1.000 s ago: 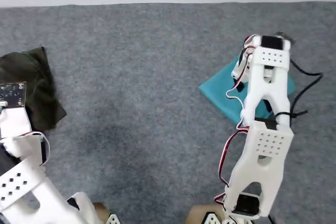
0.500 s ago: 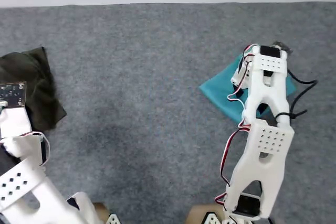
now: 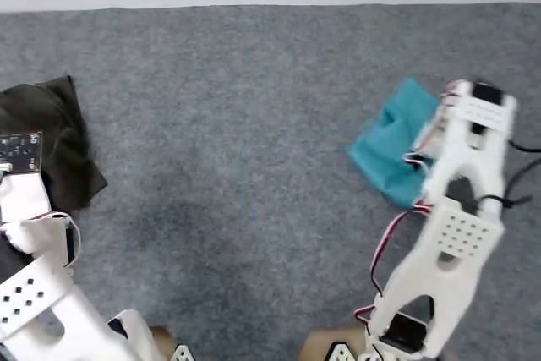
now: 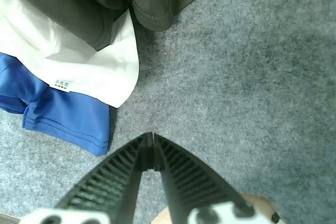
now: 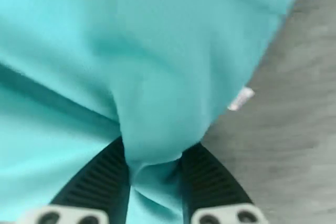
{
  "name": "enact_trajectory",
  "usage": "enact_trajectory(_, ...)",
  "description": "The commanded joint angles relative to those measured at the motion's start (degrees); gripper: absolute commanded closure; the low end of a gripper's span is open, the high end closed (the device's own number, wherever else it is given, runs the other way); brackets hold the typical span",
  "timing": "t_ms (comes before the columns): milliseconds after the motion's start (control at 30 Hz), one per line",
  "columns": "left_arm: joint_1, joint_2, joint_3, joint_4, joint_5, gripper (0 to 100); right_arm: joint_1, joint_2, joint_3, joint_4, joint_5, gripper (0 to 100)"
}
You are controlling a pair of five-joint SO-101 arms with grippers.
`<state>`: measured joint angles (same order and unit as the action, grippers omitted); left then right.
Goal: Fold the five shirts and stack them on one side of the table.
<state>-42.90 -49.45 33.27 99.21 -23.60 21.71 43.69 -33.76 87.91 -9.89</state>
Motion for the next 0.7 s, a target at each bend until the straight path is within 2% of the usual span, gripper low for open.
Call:
enact_trajectory(0, 0.0, -1.1, -0.2, 1.1, -0.3, 100, 5.6, -8.3, -0.5, 0.5, 9.5, 99.0)
enact_trajectory(200, 0.0, -1.1, -0.2, 1.1, -0.3, 100, 12.4, -12.3, -0.5, 0.5, 20.8, 99.0)
enact_trajectory(433, 0.0, -1.1, -0.3, 1.1, -0.3, 100, 23.1, -12.1, -0.4, 0.0, 29.5, 99.0)
enact_trajectory(667, 0.1, -1.1, -0.3, 1.1, -0.3, 100, 31.4, -11.1, -0.1, -7.5, 38.2, 99.0)
